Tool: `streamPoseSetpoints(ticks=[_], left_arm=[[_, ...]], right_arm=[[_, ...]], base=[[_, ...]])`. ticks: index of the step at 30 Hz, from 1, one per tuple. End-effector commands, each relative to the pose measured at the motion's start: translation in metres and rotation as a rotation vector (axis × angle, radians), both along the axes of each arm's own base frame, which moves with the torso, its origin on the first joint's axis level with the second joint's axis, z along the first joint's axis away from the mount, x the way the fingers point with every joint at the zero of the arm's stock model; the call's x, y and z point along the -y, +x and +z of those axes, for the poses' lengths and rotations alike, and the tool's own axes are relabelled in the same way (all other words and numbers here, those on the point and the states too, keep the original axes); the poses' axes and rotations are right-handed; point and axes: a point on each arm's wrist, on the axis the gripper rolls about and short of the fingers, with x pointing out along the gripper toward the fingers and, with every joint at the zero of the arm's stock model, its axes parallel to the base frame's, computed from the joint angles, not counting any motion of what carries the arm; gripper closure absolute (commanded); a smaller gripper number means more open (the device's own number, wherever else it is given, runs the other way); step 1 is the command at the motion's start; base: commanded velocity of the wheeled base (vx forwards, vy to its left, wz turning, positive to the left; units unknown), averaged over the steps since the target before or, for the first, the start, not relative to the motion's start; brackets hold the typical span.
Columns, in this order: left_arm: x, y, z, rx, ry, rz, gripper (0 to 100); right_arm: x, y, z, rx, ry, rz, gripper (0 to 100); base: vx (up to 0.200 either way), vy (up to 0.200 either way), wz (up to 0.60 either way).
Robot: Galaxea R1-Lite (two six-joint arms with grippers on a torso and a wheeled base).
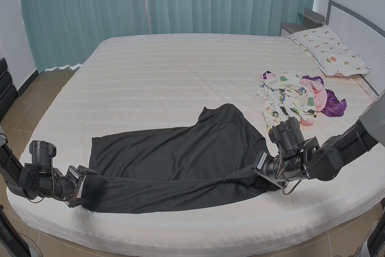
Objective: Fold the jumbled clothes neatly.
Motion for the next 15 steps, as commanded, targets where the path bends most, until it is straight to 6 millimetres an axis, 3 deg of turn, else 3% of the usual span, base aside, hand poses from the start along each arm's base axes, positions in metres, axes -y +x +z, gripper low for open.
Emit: streamPoseSetpoints(ticks=[1,10,15], left_arm=[[0.0,0.0,0.0,0.0,0.0,0.001,0],[0.0,0.0,-0.001,-0.003,0.0,0.0,0],[0.0,0.0,-0.001,-0.004,0.0,0.0,0]], right_arm=[[-0.004,0.007,0.046,0.079,0.04,0.018,100],[-0.008,0.015,0.064,0.021,-0.018,0.041,100],[-0.006,0.012,0.065,-0.02,-0.048,0.051,100]], base=[[0.0,0.0,0.0],[0.0,0.0,0.0],[0.0,0.0,0.0]])
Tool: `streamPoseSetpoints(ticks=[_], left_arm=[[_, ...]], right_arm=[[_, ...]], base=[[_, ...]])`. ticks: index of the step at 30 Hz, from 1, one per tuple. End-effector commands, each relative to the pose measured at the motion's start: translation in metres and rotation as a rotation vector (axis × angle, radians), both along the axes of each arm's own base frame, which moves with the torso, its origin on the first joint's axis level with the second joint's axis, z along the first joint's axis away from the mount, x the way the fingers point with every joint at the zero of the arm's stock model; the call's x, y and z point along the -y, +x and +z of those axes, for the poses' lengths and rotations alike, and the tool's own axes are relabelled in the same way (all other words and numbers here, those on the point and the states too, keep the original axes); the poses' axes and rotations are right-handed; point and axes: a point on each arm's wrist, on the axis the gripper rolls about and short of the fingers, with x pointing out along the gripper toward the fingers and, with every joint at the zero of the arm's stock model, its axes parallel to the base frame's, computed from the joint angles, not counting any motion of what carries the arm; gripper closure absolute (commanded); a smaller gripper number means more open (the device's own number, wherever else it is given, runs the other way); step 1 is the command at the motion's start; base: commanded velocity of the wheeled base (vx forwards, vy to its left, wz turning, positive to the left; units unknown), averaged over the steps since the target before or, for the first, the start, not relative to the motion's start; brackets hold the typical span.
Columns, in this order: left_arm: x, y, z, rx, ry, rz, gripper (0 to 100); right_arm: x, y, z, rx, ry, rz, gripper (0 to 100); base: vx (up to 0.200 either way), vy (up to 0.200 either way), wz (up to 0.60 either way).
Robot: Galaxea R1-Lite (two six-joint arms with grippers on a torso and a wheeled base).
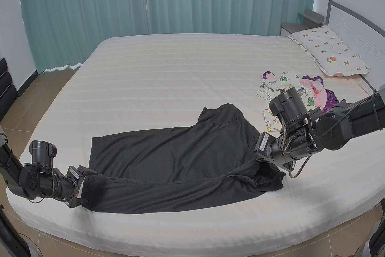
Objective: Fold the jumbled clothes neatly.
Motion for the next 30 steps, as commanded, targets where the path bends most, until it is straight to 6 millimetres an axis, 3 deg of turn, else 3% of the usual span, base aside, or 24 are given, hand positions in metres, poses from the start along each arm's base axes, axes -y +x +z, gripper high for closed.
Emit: streamPoseSetpoints(ticks=[1,4,5,17,21,30], left_arm=[[0.0,0.0,-0.001,-0.004,0.0,0.0,0],[0.0,0.001,-0.002,-0.007,0.0,0.0,0],[0.0,0.001,-0.002,-0.007,0.0,0.0,0],[-0.001,0.0,0.0,0.0,0.0,0.003,0],[0.0,0.0,0.003,0.01,0.0,0.004,0],[-0.01,0.0,0.011,0.05,0.006,0.043,0]], right_arm=[[0.0,-0.002,0.008,-0.005,0.008,0.023,100],[0.001,-0.005,0.008,-0.032,0.01,0.048,100],[0.002,-0.007,0.009,-0.04,0.011,0.053,0],[0.016,-0.006,-0.007,-0.082,-0.032,0.039,0],[0.022,0.005,-0.024,-0.107,-0.045,0.012,0],[0.012,0.026,-0.094,-0.034,0.007,0.006,0]], base=[[0.0,0.0,0.0],[0.0,0.0,0.0],[0.0,0.0,0.0],[0.0,0.0,0.0],[0.0,0.0,0.0],[0.0,0.0,0.0]])
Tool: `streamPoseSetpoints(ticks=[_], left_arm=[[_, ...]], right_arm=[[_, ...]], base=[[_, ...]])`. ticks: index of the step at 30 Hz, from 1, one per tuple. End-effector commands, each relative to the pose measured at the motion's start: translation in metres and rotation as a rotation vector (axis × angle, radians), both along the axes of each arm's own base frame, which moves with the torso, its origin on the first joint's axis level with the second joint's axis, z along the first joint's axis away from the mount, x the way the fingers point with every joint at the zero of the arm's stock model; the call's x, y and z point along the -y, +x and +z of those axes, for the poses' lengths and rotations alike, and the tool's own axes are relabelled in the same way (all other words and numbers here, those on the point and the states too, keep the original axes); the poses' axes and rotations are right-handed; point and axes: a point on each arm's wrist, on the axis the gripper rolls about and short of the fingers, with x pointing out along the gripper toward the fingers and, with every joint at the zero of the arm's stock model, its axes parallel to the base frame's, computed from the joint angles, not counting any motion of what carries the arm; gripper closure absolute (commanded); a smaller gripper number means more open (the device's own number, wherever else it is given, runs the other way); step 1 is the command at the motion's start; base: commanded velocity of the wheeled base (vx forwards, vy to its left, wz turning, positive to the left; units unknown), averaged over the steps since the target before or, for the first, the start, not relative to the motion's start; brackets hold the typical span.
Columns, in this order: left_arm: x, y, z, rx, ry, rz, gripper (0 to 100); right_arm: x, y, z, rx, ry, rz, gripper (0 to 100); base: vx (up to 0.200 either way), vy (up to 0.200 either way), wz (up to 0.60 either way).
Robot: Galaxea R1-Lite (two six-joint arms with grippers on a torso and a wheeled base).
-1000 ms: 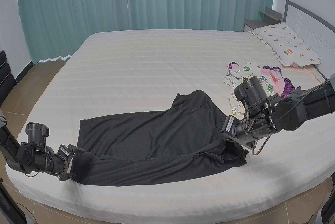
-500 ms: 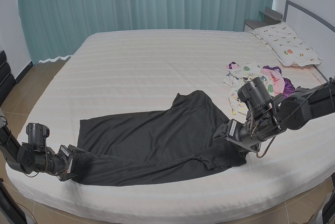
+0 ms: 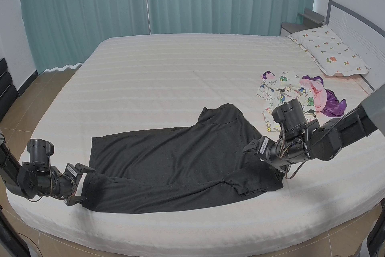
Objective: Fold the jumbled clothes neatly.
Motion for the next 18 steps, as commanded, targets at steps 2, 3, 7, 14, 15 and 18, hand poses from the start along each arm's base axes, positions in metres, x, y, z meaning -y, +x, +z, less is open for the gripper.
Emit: streamPoseSetpoints(ticks=[2,3,7,14,15,18], left_arm=[[-0.008,0.001,0.005,0.026,0.003,0.031,0],[-0.009,0.002,0.005,0.026,0.003,0.034,0],[-0.011,0.003,0.005,0.028,0.004,0.042,0],[-0.011,0.001,0.008,0.038,0.009,0.042,0],[-0.011,0.001,0.008,0.038,0.009,0.042,0],[-0.013,0.001,0.008,0.045,0.03,0.03,0]], right_arm=[[-0.002,0.004,-0.061,-0.086,-0.036,-0.001,0],[-0.001,0.005,-0.068,-0.088,-0.036,-0.007,0],[0.014,0.012,-0.077,-0.088,-0.032,-0.052,0],[0.034,0.012,-0.06,-0.041,0.057,-0.105,0],[0.034,0.012,-0.06,-0.041,0.057,-0.105,0],[0.04,0.001,-0.039,0.024,0.171,-0.13,0]], base=[[0.0,0.0,0.0],[0.0,0.0,0.0],[0.0,0.0,0.0],[0.0,0.0,0.0],[0.0,0.0,0.0],[0.0,0.0,0.0]])
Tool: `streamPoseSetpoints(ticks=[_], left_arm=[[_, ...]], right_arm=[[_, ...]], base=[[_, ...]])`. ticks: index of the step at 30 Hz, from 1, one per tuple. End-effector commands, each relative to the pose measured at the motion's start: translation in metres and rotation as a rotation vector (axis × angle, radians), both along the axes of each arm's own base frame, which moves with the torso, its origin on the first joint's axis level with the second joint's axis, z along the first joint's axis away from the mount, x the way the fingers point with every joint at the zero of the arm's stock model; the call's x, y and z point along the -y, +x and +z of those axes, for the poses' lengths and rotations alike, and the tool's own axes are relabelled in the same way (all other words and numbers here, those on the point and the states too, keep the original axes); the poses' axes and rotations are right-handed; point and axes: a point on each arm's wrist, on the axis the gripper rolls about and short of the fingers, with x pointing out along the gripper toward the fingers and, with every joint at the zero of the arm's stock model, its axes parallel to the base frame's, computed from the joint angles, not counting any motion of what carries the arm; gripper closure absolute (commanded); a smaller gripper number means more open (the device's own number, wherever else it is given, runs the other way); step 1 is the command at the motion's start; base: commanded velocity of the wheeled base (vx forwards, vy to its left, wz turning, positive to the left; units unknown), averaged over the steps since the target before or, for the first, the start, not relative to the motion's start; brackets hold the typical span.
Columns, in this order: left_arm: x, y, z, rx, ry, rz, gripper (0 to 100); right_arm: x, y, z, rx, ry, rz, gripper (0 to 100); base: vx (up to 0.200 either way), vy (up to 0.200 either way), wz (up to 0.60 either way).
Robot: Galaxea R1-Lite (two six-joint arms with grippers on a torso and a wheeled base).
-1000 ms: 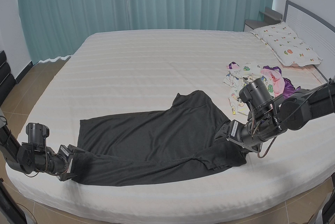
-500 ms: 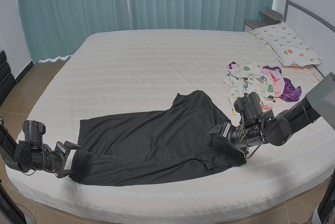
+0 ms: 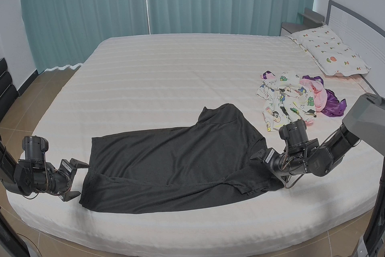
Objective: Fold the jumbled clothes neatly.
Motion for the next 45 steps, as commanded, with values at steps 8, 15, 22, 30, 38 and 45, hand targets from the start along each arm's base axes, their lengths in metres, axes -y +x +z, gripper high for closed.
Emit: streamPoseSetpoints(ticks=[8,15,22,30,38,45], left_arm=[[-0.005,0.001,0.011,0.092,0.202,-0.171,0],[0.008,0.007,0.004,0.09,0.338,-0.396,0],[0.022,0.01,-0.006,0.062,0.408,-0.522,0],[0.025,0.026,-0.02,0.004,0.493,-0.527,0],[0.025,0.033,-0.026,-0.004,0.5,-0.536,0],[0.021,0.034,-0.032,-0.026,0.492,-0.528,100]], right_arm=[[0.029,-0.047,0.016,0.129,0.122,-0.024,0],[0.033,-0.06,0.008,0.159,0.108,0.0,0],[0.035,-0.066,0.007,0.148,0.104,0.001,0],[0.035,-0.068,0.006,0.142,0.101,0.003,0],[0.035,-0.068,0.005,0.139,0.096,0.008,0],[0.035,-0.068,0.005,0.141,0.097,0.007,0]], base=[[0.0,0.0,0.0],[0.0,0.0,0.0],[0.0,0.0,0.0],[0.0,0.0,0.0],[0.0,0.0,0.0],[0.0,0.0,0.0]])
